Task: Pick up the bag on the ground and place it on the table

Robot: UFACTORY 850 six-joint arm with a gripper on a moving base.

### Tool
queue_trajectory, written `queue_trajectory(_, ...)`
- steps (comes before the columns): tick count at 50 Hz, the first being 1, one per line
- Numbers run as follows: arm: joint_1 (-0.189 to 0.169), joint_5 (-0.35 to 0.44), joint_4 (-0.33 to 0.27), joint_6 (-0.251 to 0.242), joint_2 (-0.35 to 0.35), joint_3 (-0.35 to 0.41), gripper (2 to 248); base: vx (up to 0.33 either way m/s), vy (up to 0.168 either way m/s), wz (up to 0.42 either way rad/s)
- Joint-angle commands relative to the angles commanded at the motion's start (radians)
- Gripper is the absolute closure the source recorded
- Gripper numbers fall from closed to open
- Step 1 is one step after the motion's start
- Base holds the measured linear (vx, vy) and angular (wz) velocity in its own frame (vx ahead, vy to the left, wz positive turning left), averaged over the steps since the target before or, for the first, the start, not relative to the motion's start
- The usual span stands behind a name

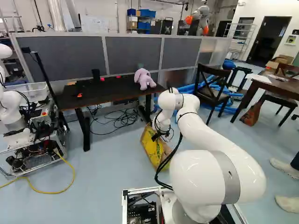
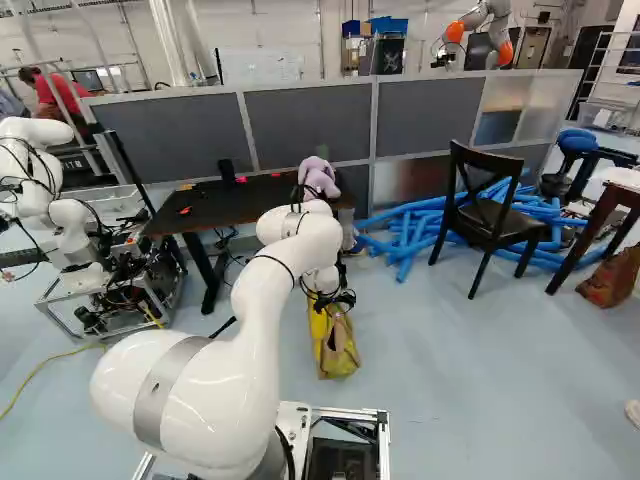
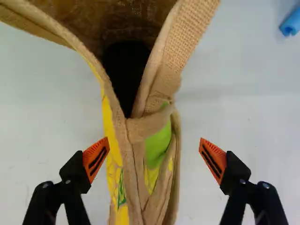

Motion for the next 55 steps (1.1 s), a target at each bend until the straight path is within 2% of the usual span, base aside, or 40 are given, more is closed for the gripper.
queue_trajectory(55,0.000,0.000,0.000,0.000,0.000,0.000,3,0.000,0.000,0.000)
